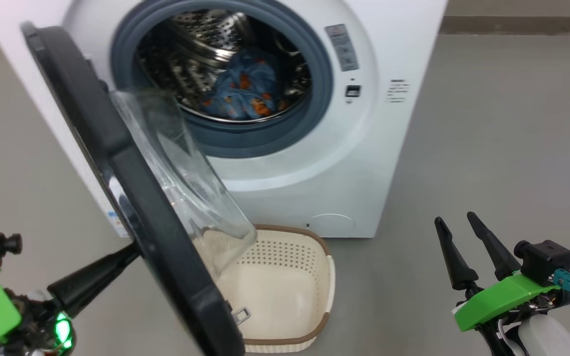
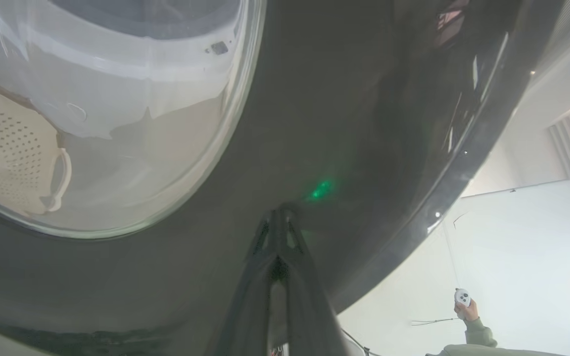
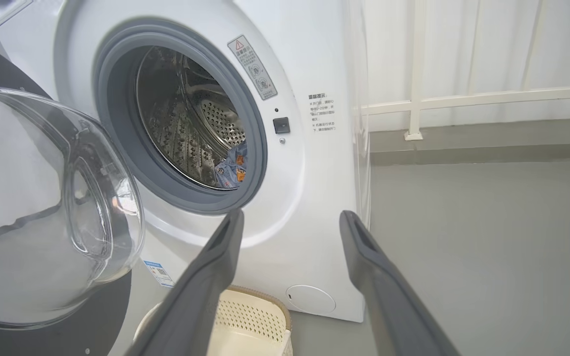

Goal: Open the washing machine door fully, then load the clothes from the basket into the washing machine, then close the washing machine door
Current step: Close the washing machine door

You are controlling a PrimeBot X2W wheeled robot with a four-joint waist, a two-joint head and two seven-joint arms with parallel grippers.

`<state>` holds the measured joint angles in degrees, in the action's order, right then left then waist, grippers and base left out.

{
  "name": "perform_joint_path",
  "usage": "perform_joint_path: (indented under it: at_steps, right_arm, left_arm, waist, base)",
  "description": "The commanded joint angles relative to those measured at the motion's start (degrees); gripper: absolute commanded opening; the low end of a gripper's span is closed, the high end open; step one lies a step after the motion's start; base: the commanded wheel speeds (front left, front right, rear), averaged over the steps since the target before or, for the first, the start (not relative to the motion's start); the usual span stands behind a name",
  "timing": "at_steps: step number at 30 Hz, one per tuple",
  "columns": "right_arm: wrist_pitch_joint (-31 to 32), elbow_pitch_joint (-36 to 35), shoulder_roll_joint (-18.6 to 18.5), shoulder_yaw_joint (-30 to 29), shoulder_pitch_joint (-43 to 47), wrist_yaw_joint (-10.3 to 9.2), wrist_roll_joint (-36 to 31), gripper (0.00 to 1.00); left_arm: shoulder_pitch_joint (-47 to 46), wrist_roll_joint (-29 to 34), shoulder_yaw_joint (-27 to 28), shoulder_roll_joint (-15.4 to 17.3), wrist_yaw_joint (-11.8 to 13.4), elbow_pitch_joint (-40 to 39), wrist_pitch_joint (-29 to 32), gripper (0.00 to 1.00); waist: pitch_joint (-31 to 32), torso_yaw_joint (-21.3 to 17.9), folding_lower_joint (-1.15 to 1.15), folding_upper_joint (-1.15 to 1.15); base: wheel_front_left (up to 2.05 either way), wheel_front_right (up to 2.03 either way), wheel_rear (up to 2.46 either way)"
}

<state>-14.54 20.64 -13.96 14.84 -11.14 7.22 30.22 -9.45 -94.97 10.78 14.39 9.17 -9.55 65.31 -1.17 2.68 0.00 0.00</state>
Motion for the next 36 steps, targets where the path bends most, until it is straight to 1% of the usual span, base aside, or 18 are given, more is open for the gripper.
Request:
perform_joint_path:
  at_steps: [1,3,7,10,16,20,23,27,36]
  right_arm:
    - [-0.5,-1.4,-0.4,0.8,0.3,0.26,-0.2,1.0]
    - [-0.5,-1.4,-0.4,0.9,0.2,0.26,-0.2,1.0]
    - [-0.5,-1.6,-0.4,1.0,0.0,0.26,-0.3,1.0]
    - [-0.5,-1.7,-0.5,0.8,-0.3,0.26,-0.3,1.0]
    - [-0.5,-2.1,0.1,0.5,-0.9,0.26,-0.5,1.0]
    - [-0.5,-2.4,0.6,0.1,-1.2,0.26,-0.7,1.0]
    - [-0.5,-2.5,0.9,-0.2,-1.3,0.26,-0.8,1.0]
    - [-0.5,-2.6,1.3,-0.6,-1.4,0.26,-1.0,1.0]
    - [-0.5,-2.4,1.7,-0.7,-1.6,0.26,-1.4,1.0]
  left_arm:
    - [-2.9,0.4,1.7,0.5,-0.6,-1.7,-0.7,0.0]
    - [-3.4,0.9,1.5,-1.0,-1.3,-1.0,-2.3,0.0]
    - [-4.3,2.2,1.0,-2.9,-2.9,0.4,-4.7,0.0]
    - [-5.7,2.9,1.3,-4.3,-3.5,1.2,-7.0,0.0]
    - [-8.3,7.0,1.0,-4.8,-5.2,3.8,-11.3,0.0]
    - [-10.6,9.8,1.3,-5.4,-6.2,6.0,-15.0,0.0]
    - [-12.4,11.3,1.3,-5.7,-7.1,7.8,-17.1,0.0]
    - [-14.2,12.1,1.1,-5.9,-7.9,9.7,-18.3,0.0]
    - [-15.7,12.4,1.0,-6.0,-9.4,11.9,-18.9,0.0]
  waist:
    - [0.3,-3.8,0.0,0.0]
    - [0.3,-5.5,0.0,0.0]
    - [-0.2,-8.7,0.0,0.0]
    - [-0.9,-10.7,0.0,0.0]
    - [-2.9,-14.7,0.0,0.0]
    - [-4.0,-16.5,0.0,0.0]
    - [-4.6,-17.0,0.0,0.0]
    - [-5.0,-16.9,0.0,0.0]
    - [-4.7,-14.7,0.0,0.0]
  base:
    - [0.0,0.0,0.0]
    - [0.0,0.0,0.0]
    - [0.0,0.0,0.0]
    - [0.0,0.0,0.0]
    - [0.0,0.0,0.0]
    - [0.0,0.0,0.0]
    - [0.0,0.0,0.0]
    - [0.0,0.0,0.0]
    - [0.0,0.0,0.0]
